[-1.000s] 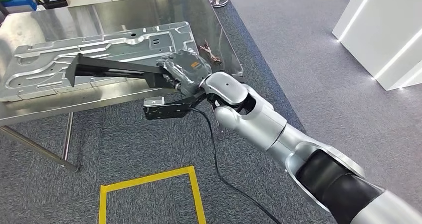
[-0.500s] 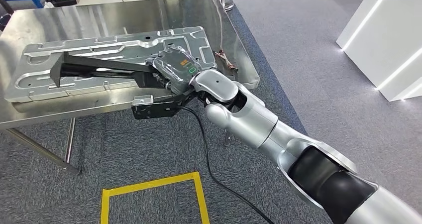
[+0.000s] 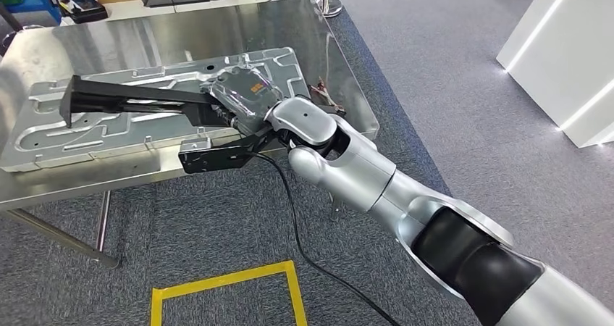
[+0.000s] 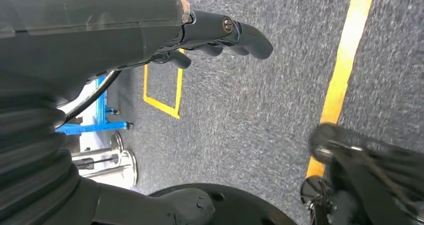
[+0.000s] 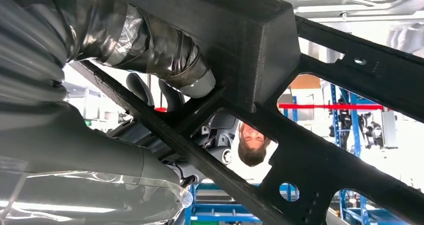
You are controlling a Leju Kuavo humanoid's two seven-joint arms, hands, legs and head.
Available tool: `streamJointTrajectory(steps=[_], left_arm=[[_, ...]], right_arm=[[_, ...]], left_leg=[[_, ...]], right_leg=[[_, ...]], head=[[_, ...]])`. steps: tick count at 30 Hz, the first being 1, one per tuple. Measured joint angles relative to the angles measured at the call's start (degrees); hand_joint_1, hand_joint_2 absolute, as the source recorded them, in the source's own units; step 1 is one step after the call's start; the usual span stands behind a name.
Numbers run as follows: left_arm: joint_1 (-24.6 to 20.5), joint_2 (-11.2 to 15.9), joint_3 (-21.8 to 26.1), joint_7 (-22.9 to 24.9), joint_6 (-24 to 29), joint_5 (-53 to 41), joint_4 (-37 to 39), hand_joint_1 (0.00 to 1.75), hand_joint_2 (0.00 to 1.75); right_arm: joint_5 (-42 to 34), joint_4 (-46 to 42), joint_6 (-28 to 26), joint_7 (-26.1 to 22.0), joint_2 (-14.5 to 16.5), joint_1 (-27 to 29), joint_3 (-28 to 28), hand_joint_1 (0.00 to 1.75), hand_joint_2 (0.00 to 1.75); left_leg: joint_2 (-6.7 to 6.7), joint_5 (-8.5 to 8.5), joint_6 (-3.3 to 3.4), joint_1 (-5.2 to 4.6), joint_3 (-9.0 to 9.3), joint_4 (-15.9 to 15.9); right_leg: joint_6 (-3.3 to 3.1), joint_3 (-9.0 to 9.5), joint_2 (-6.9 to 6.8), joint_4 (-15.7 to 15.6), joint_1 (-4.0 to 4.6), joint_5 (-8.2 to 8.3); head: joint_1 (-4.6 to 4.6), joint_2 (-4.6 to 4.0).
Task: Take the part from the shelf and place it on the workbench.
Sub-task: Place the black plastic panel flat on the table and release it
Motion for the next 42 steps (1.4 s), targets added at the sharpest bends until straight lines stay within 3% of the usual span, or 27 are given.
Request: streamJointTrajectory(steps=[2, 3, 5, 7, 9, 10, 12, 13, 14, 15, 16, 18, 20, 23, 25, 27, 29, 30, 31, 33, 35, 39, 40, 42], left_arm=[[0.1, 0.0, 0.1, -0.1, 0.0, 0.1, 0.0, 0.00, 1.75], [0.1, 0.0, 0.2, -0.2, 0.0, 0.2, 0.0, 0.00, 1.75], [0.1, -0.1, 0.3, -0.3, 0.0, 0.4, 0.0, 0.00, 1.75], [0.0, -0.1, 0.5, -0.4, 0.1, 0.5, 0.0, 0.00, 1.75], [0.0, -0.1, 0.7, -0.4, 0.1, 0.7, 0.0, 0.00, 1.75], [0.0, -0.1, 0.8, -0.4, 0.1, 0.8, 0.0, 0.00, 1.75], [0.0, -0.1, 0.9, -0.4, 0.2, 0.9, 0.0, 0.00, 1.75], [0.0, -0.1, 0.9, -0.4, 0.2, 0.9, 0.0, 0.00, 1.75], [0.0, -0.1, 1.0, -0.4, 0.2, 0.9, 0.0, 0.00, 1.75], [0.0, -0.1, 1.0, -0.4, 0.2, 1.0, 0.0, 0.00, 1.75], [0.1, -0.1, 1.0, -0.4, 0.2, 1.0, 0.0, 0.00, 1.75], [0.1, -0.2, 1.0, -0.4, 0.2, 1.1, 0.1, 0.00, 1.75], [0.0, -0.4, 1.1, -0.5, 0.2, 1.1, 0.1, 0.00, 1.75], [-0.2, -0.5, 1.2, -0.5, 0.4, 1.4, 0.1, 0.00, 1.75], [-0.2, -0.5, 1.3, -0.6, 0.5, 1.5, 0.1, 0.00, 1.75], [-0.2, -0.4, 1.4, -0.6, 0.6, 1.6, 0.1, 0.00, 1.75], [-0.1, -0.3, 1.5, -0.6, 0.7, 1.8, 0.1, 0.00, 1.75], [-0.1, -0.3, 1.5, -0.6, 0.7, 1.8, 0.1, 0.00, 1.75], [0.0, -0.3, 1.6, -0.6, 0.7, 1.9, 0.1, 0.00, 1.75], [0.0, -0.2, 1.8, -0.5, 0.7, 2.0, 0.1, 0.00, 1.75], [-0.1, -0.2, 1.9, -0.5, 0.7, 2.1, 0.1, 0.00, 1.75], [0.0, -0.3, 2.3, -0.5, 0.7, 2.4, 0.1, 0.00, 1.75], [0.0, -0.3, 2.3, -0.5, 0.8, 2.5, 0.1, 0.00, 1.75], [0.0, -0.3, 2.4, -0.5, 0.8, 2.7, 0.1, 0.00, 1.75]], right_arm=[[0.0, 0.3, 0.0, 0.0, 0.1, -0.1, 0.2, 1.75, 1.75], [0.0, 0.5, -0.1, 0.0, 0.1, -0.3, 0.3, 1.75, 1.75], [-0.1, 0.8, -0.2, 0.1, 0.3, -0.6, 0.4, 1.75, 1.75], [-0.1, 1.0, -0.3, 0.1, 0.4, -0.7, 0.5, 1.75, 1.75], [-0.2, 1.1, -0.3, 0.0, 0.5, -1.0, 0.6, 1.75, 1.75], [-0.2, 1.1, -0.3, 0.0, 0.5, -1.1, 0.6, 1.75, 1.75], [-0.3, 1.3, -0.4, 0.0, 0.5, -1.2, 0.7, 1.75, 1.75], [-0.4, 1.5, -0.4, 0.0, 0.4, -1.1, 0.7, 1.75, 1.75], [-0.4, 1.6, -0.4, 0.0, 0.4, -1.0, 0.8, 1.75, 1.75], [-0.5, 1.8, -0.4, 0.0, 0.4, -0.9, 0.9, 1.75, 1.75], [-0.5, 1.8, -0.4, 0.0, 0.4, -0.9, 1.0, 1.75, 1.75], [-0.6, 1.9, -0.4, 0.0, 0.4, -1.0, 1.0, 1.75, 1.75], [-0.7, 2.0, -0.5, -0.1, 0.4, -1.2, 1.1, 1.75, 1.75], [-0.9, 1.9, -0.5, -0.1, 0.3, -1.3, 1.2, 1.75, 1.75], [-1.0, 1.9, -0.5, -0.2, 0.3, -1.4, 1.2, 1.75, 1.75], [-1.0, 2.0, -0.5, -0.2, 0.3, -1.5, 1.4, 1.75, 1.75], [-1.1, 2.1, -0.5, -0.2, 0.3, -1.2, 1.7, 1.75, 1.75], [-1.2, 2.1, -0.5, -0.2, 0.3, -1.1, 1.7, 1.75, 1.75], [-1.3, 2.1, -0.5, -0.3, 0.3, -1.1, 1.8, 1.75, 1.75], [-1.5, 2.2, -0.5, -0.3, 0.3, -1.1, 1.8, 1.75, 1.75], [-1.7, 2.2, -0.5, -0.3, 0.3, -1.1, 1.9, 1.75, 1.75], [-2.0, 2.1, -0.5, -0.3, 0.2, -1.1, 2.0, 1.75, 1.75], [-2.1, 2.1, -0.5, -0.3, 0.2, -1.2, 2.0, 1.75, 1.75], [-2.3, 2.1, -0.6, -0.3, 0.0, -1.2, 2.0, 1.75, 1.75]], left_leg=[[0.12, 4.93, -0.64, 0.33, 1.95, -6.7], [0.12, 6.05, -0.63, 0.31, 3.07, -9.5], [0.02, 5.62, 0.24, 0.01, 3.92, -11.1], [-0.09, 5.13, 1.55, -0.07, 4.08, -11.3], [-0.12, 4.73, 2.51, 0.00, 4.70, -11.6], [-0.11, 4.51, 2.95, 0.02, 5.10, -11.7], [-0.10, 3.96, 3.49, -0.17, 5.70, -11.8], [-0.14, 3.65, 3.64, -0.31, 6.04, -11.8], [-0.21, 3.31, 3.75, -0.48, 6.46, -11.8], [-0.29, 2.94, 3.81, -0.68, 7.02, -11.8], [-0.38, 2.54, 3.85, -0.91, 7.66, -11.8], [-0.49, 1.79, 3.77, -1.23, 8.63, -11.9], [-0.54, 1.35, 3.34, -1.21, 9.01, -12.2], [-0.43, 0.93, 2.42, -1.30, 9.67, -12.7], [-0.24, -0.55, 1.87, -1.33, 8.64, -9.8], [-0.10, -3.14, 1.29, -0.91, 4.57, -2.6], [-0.05, -3.67, 0.77, -0.54, 0.60, 2.6], [-0.03, -2.15, 0.56, -0.39, -0.01, 2.1], [0.00, 0.39, 0.40, -0.25, 0.53, -0.6], [0.11, 4.80, 0.17, -0.13, 3.26, -8.0], [0.09, 5.63, 0.71, -0.26, 4.73, -11.5], [-0.07, 4.92, 2.45, -0.30, 5.20, -12.0], [-0.06, 4.79, 2.82, -0.20, 5.51, -12.2], [-0.02, 4.34, 3.34, -0.22, 6.00, -12.3]], right_leg=[[0.79, 1.00, 0.06, 0.7, -0.37, -1.46], [1.26, 1.24, 0.12, 1.1, -0.39, -2.10], [2.02, 1.25, 0.25, 1.3, -0.25, -2.74], [2.51, 1.35, 0.28, 1.2, -0.31, -3.06], [2.90, 0.74, 0.24, 3.0, -0.45, -4.18], [3.04, -0.66, 0.23, 5.8, -0.48, -5.36], [3.06, -5.60, 0.21, 13.9, -0.42, -7.93], [2.99, -8.09, 0.21, 17.2, -0.36, -8.41], [2.79, -9.73, 0.21, 18.6, -0.27, -7.71], [2.43, -10.26, 0.22, 17.7, -0.11, -5.73], [1.89, -9.69, 0.23, 14.7, 0.13, -2.84], [0.41, -7.16, 0.20, 7.1, 0.78, 2.01], [-0.49, -5.66, 0.20, 3.2, 1.30, 3.11], [-0.63, -4.44, 0.37, 1.5, 1.08, 2.82], [-0.69, -2.92, 0.28, 0.1, 0.50, 2.79], [-0.79, -1.96, 0.17, -0.2, 0.37, 2.29], [-0.69, -1.35, 0.19, 0.0, 0.35, 1.52], [-0.56, -1.01, 0.23, 0.2, 0.29, 1.07], [-0.36, -0.60, 0.28, 0.5, 0.18, 0.52], [0.29, 0.04, 0.37, 1.2, 0.10, -0.69], [1.00, 0.10, 0.45, 1.6, 0.26, -1.42], [2.04, -0.05, 0.44, 2.3, 0.21, -2.36], [2.29, -0.97, 0.41, 4.2, 0.14, -3.28], [2.64, -5.20, 0.39, 11.5, 0.05, -6.04]], head=[[0.00, 0.00], [-0.01, 0.00], [-0.03, 0.01], [-0.03, 0.01], [-0.02, 0.01], [-0.02, 0.01], [-0.02, 0.00], [-0.02, 0.00], [-0.02, 0.00], [-0.02, 0.00], [-0.02, 0.00], [-0.03, 0.00], [0.00, 0.00], [0.05, 0.01], [0.02, 0.01], [0.00, 0.00], [0.01, 0.00], [0.00, 0.00], [0.00, 0.00], [0.00, 0.00], [0.00, 0.01], [0.02, 0.01], [0.02, 0.01], [0.02, 0.01]])
